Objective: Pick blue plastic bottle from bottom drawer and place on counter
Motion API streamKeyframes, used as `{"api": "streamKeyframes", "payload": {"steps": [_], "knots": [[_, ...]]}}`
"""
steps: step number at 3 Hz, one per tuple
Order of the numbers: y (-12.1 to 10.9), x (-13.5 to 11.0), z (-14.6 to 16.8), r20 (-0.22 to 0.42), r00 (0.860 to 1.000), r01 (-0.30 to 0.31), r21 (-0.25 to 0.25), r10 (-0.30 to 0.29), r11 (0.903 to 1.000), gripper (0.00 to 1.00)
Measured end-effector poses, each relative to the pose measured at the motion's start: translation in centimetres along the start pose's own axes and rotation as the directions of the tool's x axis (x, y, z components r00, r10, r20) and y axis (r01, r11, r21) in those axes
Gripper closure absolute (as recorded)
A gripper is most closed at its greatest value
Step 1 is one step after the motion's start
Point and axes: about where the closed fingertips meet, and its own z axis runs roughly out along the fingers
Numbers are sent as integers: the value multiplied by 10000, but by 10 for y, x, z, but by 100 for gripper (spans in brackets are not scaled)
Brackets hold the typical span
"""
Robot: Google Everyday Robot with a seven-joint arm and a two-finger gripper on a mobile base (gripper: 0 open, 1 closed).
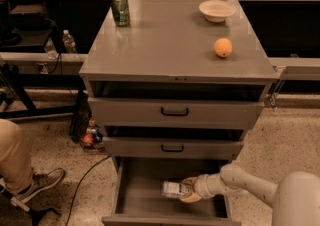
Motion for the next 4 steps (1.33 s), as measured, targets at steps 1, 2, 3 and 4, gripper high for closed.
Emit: {"api": "streamKeyframes", "payload": {"steps": [1,2,3,4], "knots": [[3,-32,-44,-70,9983,575,425,-573,9974,100],[9,-64,-78,-292,9940,1069,625,-1052,9923,100],[20,-106,-123,-774,9820,1792,975,-1721,9790,100],[21,-108,-124,-806,9806,1858,923,-1787,9782,100]]}}
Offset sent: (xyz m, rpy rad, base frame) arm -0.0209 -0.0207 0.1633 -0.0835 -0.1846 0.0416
